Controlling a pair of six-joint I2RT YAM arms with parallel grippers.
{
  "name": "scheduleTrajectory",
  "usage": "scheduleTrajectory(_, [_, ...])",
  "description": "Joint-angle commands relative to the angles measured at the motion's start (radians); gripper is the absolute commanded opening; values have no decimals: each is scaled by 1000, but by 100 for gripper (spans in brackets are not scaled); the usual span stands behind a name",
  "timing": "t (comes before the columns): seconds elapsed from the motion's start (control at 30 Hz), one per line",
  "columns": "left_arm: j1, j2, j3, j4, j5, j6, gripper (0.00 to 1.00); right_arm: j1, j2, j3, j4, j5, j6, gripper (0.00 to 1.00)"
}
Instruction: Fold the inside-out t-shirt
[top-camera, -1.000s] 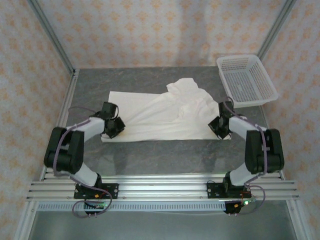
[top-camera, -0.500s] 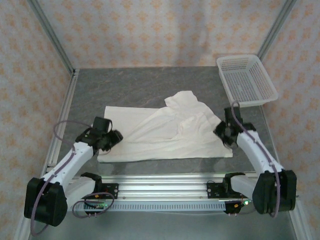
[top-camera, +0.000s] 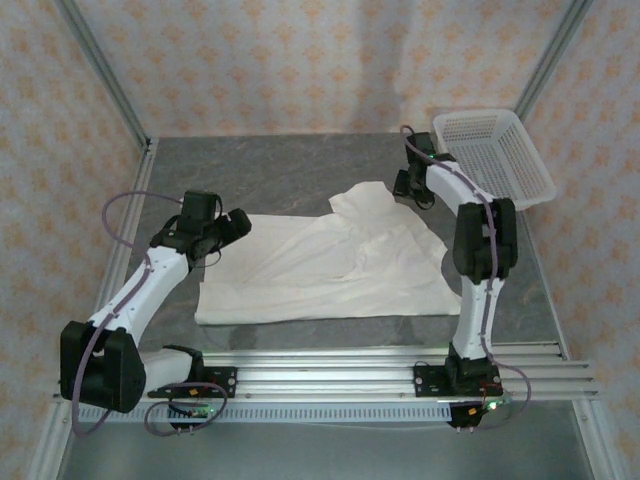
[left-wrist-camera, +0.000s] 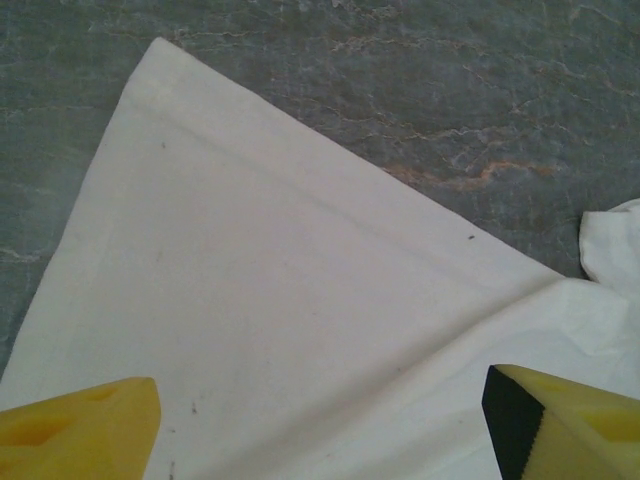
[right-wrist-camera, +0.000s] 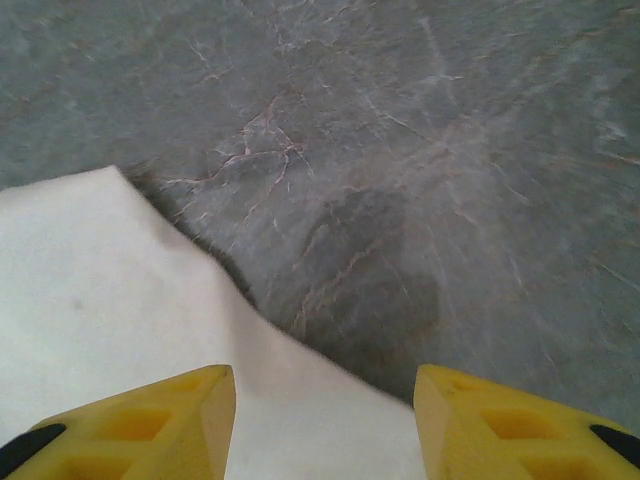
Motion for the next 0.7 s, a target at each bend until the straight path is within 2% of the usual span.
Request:
scheduleTrajectory(0.0, [20, 5, 32, -9, -31, 43, 86, 2, 66, 65, -79, 6, -58, 51])
scheduleTrajectory(0.13, [57, 32, 41, -20, -31, 37, 86, 4, 136, 114, -108, -105, -28, 50])
scheduleTrajectory(0.2, [90, 75, 64, -32, -31, 17, 96, 4, 146, 105, -86, -162, -8, 48])
scheduleTrajectory(0.27, [130, 158, 123, -71, -8, -1, 97, 4, 158, 113, -86, -163, 3, 43])
scheduleTrajectory(0.33, [165, 247, 192, -104, -1, -10, 96, 3, 173, 143, -113, -150, 3, 29])
scheduleTrajectory(0.4, [198, 338, 256, -113, 7, -25, 95, 1, 171, 164, -135, -152, 5, 7])
scheduleTrajectory(0.43, [213, 376, 288, -116, 20, -27, 93, 1, 161, 161, -130, -155, 6, 1])
scheduleTrajectory(0.57, [262, 545, 398, -100, 100, -21, 75, -5, 83, 104, -74, -185, 30, 0])
scheduleTrajectory(0.67, [286, 636, 473, -120, 95, -9, 63, -5, 14, 35, -20, -193, 53, 0])
